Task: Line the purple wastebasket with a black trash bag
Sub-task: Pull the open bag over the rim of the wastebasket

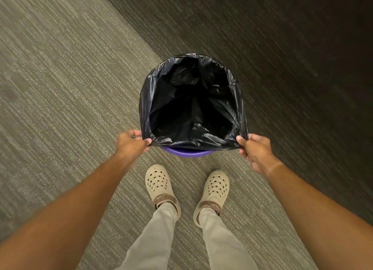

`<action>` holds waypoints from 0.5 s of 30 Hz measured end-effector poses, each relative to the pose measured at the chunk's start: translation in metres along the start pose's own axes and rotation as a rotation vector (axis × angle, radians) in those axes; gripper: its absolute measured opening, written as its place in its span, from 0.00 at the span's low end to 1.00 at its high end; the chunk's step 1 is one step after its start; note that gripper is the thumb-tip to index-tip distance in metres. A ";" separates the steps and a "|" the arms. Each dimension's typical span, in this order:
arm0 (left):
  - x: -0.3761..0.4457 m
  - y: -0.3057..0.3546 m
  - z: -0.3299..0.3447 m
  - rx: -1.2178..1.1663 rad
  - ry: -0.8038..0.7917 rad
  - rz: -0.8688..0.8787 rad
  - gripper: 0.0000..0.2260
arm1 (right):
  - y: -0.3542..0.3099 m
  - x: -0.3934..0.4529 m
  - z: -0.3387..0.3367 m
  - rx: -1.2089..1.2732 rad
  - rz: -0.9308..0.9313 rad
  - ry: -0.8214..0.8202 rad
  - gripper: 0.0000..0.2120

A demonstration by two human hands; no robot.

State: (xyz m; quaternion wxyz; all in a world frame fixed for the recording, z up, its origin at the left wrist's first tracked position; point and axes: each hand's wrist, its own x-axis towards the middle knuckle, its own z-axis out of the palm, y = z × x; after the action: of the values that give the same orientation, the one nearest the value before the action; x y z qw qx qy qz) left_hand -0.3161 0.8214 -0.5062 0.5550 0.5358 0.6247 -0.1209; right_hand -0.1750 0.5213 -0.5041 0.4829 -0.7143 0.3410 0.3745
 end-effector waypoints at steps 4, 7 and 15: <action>0.000 -0.011 0.001 0.078 0.009 0.001 0.14 | 0.015 0.008 0.007 -0.089 0.022 0.030 0.06; 0.000 -0.013 0.008 0.121 0.004 0.007 0.11 | 0.020 0.014 0.016 -0.186 -0.012 0.071 0.03; -0.002 -0.017 0.022 -0.014 -0.075 -0.155 0.08 | 0.018 0.011 0.031 0.056 0.175 -0.050 0.04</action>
State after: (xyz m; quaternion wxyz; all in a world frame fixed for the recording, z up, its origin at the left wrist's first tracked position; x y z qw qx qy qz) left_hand -0.3176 0.7974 -0.5200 0.5706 0.4772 0.6439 -0.1792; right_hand -0.1916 0.5433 -0.5294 0.4765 -0.6585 0.4003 0.4232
